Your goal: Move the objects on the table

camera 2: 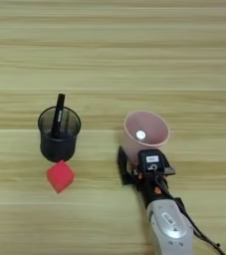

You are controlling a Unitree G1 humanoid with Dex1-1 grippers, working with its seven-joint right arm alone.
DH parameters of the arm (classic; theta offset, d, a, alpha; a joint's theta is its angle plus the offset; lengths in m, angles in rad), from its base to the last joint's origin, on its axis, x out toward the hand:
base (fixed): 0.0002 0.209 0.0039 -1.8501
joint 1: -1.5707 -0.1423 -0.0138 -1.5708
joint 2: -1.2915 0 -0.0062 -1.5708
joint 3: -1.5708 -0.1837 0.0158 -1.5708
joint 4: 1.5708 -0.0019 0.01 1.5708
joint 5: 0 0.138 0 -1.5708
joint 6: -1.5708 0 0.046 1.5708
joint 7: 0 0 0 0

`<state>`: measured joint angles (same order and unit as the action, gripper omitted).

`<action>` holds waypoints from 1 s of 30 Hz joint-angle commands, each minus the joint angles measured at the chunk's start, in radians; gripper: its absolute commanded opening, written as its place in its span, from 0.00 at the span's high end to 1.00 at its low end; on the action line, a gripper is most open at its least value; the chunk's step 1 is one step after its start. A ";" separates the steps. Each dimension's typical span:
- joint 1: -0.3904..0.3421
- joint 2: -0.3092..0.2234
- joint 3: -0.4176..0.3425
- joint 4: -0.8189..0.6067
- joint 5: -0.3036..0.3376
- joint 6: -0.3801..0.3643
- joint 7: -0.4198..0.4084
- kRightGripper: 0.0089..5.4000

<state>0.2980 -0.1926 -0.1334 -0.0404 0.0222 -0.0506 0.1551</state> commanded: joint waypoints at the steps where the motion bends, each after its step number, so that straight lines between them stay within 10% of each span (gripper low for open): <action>1: 0.020 -0.019 -0.019 0.034 -0.008 0.073 -0.012 0.30; 30: 0.050 -0.012 0.002 -0.003 -0.007 0.094 0.009 0.00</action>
<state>0.2992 -0.1947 -0.1533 -0.0497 0.0343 -0.0210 0.1576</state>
